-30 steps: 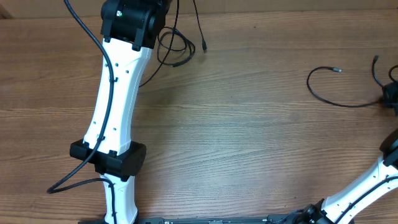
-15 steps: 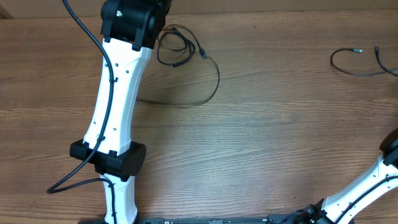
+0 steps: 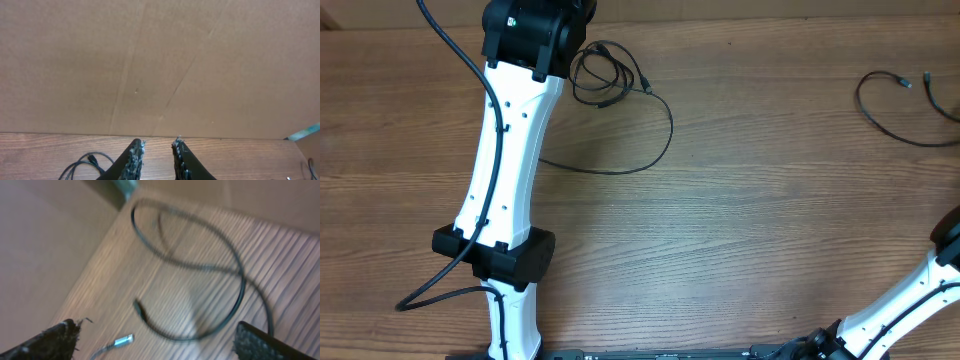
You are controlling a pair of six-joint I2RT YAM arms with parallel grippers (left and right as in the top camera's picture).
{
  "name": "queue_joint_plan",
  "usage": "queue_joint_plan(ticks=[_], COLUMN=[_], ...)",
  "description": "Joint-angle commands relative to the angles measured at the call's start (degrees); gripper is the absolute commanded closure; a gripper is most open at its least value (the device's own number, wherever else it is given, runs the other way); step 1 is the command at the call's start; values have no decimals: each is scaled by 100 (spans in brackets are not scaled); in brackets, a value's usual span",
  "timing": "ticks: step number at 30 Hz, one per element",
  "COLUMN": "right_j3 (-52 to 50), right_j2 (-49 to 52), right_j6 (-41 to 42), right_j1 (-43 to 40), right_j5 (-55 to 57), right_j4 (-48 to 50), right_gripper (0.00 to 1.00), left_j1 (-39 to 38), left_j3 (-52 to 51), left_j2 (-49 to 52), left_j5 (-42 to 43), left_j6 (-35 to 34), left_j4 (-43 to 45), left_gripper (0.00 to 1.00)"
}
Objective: Untangle cables
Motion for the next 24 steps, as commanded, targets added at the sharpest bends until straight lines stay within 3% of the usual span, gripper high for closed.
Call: queue_joint_plan(ticks=[1, 2, 3, 6, 7, 16, 24], right_j3=[105, 105, 105, 105, 105, 105, 98], right_j2=[-140, -205, -267, -538, -654, -1637, -1716], right_j6=[-9, -9, -15, -57, -142, -1469, -1692], right_j1=[175, 234, 282, 448, 516, 1799, 3390], right_j5=[-481, -474, -470, -474, -479, -938, -1425], right_j4=[-212, -313, -387, -656, -774, -1958, -2258], right_gripper=[0, 0, 0, 0, 0, 0, 0], left_j1=[15, 15, 15, 17, 20, 20, 109], left_j3=[146, 146, 146, 146, 146, 146, 146], left_j2=[-170, -170, -170, -170, -170, -170, -203], left_j5=[-118, -120, -122, -125, -142, -975, -2343], left_j6=[-90, -81, -66, 90, 140, 726, 920], left_j4=[31, 31, 28, 28, 28, -15, -278], left_gripper=[77, 72, 59, 8, 0, 1, 1])
